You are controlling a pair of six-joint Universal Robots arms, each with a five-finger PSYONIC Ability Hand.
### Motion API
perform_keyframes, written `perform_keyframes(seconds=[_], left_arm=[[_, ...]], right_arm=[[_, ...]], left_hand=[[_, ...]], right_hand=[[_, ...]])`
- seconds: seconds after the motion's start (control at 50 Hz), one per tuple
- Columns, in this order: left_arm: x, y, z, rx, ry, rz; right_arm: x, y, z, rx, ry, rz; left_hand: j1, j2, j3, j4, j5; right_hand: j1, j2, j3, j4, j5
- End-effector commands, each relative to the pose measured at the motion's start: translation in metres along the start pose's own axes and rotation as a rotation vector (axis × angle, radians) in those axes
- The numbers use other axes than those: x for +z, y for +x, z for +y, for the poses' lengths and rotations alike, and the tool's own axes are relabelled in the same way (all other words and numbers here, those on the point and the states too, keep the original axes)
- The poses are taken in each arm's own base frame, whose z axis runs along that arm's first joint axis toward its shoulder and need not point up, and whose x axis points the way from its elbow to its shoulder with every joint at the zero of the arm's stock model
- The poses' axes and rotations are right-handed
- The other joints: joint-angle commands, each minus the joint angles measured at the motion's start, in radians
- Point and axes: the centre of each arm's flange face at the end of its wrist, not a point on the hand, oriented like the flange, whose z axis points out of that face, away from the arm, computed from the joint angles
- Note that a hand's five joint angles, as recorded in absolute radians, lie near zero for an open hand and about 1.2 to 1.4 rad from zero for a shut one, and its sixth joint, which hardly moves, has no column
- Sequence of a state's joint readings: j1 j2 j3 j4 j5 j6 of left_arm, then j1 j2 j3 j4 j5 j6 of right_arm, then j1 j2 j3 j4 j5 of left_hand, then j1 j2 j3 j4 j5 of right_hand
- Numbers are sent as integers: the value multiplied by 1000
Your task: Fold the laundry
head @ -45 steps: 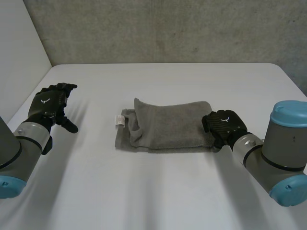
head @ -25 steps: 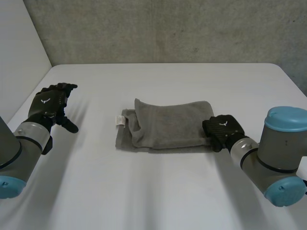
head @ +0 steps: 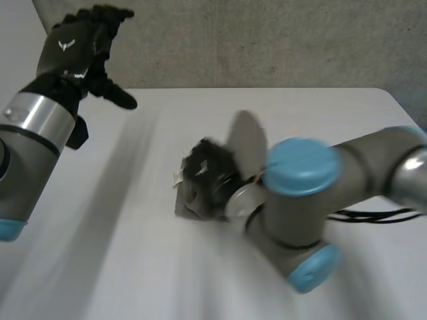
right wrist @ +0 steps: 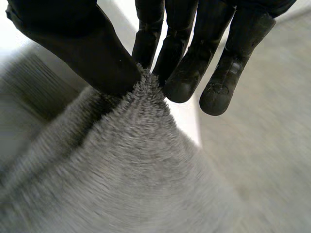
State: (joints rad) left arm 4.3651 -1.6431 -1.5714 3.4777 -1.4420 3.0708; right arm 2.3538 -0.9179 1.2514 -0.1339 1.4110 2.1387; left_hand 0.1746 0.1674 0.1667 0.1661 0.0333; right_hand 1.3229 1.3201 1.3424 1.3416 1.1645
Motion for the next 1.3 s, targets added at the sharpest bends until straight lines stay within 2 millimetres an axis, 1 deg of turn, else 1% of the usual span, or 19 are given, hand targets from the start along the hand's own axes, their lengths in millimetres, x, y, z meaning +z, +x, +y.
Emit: perform_keyframes(seconds=[0.02, 0.08, 0.1, 0.12, 0.14, 0.3, 0.38, 0.5, 0.62, 0.78, 0.88, 0.94, 1.0, 1.06, 1.08, 1.1, 1.16, 1.2, 1.3], left_arm=[[9, -1, 4, -104, -8, -38], [10, -2, 19, -125, -45, -47], [11, -2, 26, -129, -65, -48], [12, -2, 34, -137, -85, -48], [12, -2, 34, -137, -85, -48], [12, 2, 67, -154, -172, -40], [8, 16, 88, -166, -230, -8], [0, 39, 122, -202, -319, 43], [-13, 60, 160, -210, -424, 89], [-19, 60, 201, -178, -518, 78], [-19, 58, 204, -145, -524, 80], [-13, 57, 190, -139, -488, 82], [-7, 59, 157, -138, -408, 90], [0, 57, 98, -136, -292, 96], [0, 57, 98, -136, -291, 96], [-1, 55, 77, -133, -269, 90], [0, 40, 32, -128, -236, 51], [-1, 21, -7, -121, -228, -8], [-3, 0, -41, -114, -244, -79]], right_arm=[[9, -55, -10, -12, -10, -168], [9, -53, -10, 7, -26, -154], [8, -47, -10, 25, -41, -131], [8, -47, -10, 26, -42, -131], [5, -37, -12, 61, -56, -98], [-20, 12, -9, 386, -56, 51], [-32, 45, 25, 607, -90, 136], [-32, 65, 63, 872, -118, 177], [-21, 54, 86, 994, -129, 122], [0, 14, 118, 1068, -205, 42], [3, 15, 120, 1063, -208, 41], [-4, 37, 109, 1048, -170, 78], [-17, 73, 89, 1027, -95, 143], [-44, 121, 59, 986, 9, 242], [-44, 121, 59, 986, 9, 242], [-44, 121, 59, 986, 9, 242], [-77, 170, 41, 998, 55, 427], [-87, 181, 38, 994, 50, 466], [-114, 208, 26, 979, 51, 533]], left_hand=[[1, 8, 9, 9, -33], [1, 8, 9, 9, -33], [1, 8, 9, 9, -33], [1, 8, 9, 9, -33], [1, 8, 9, 9, -33], [1, 8, 9, 9, -33], [1, 8, 9, 9, -33], [1, 8, 9, 9, -33], [4, 11, 12, 12, -30], [4, 11, 12, 12, -30], [1, 8, 9, 9, -33], [1, 8, 9, 9, -33], [1, 8, 9, 9, -33], [7, 14, 14, 15, -27], [7, 14, 14, 15, -27], [4, 11, 12, 12, -30], [4, 11, 12, 12, -30], [1, 8, 9, 9, -33], [4, 11, 12, 12, -30]], right_hand=[[73, 76, 54, 55, 57], [-184, -181, -203, -203, -200], [-739, -736, -759, -758, -755], [-745, -742, -764, -763, -761], [-1128, -1126, -1148, -1147, -1144], [-1148, -1146, -1168, -1167, -1165], [-1148, -1146, -1168, -1167, -1165], [-1148, -1146, -1168, -1167, -1165], [-1148, -1146, -1168, -1167, -1165], [-1148, -1146, -1168, -1167, -1165], [-1148, -1146, -1168, -1167, -1165], [-1148, -1146, -1168, -1167, -1165], [-1148, -1146, -1168, -1167, -1165], [-1148, -1146, -1168, -1167, -1165], [-1148, -1146, -1168, -1167, -1165], [-1148, -1146, -1168, -1167, -1165], [-1148, -1146, -1168, -1167, -1165], [-1148, -1146, -1168, -1167, -1165], [-1148, -1146, -1168, -1167, -1165]])
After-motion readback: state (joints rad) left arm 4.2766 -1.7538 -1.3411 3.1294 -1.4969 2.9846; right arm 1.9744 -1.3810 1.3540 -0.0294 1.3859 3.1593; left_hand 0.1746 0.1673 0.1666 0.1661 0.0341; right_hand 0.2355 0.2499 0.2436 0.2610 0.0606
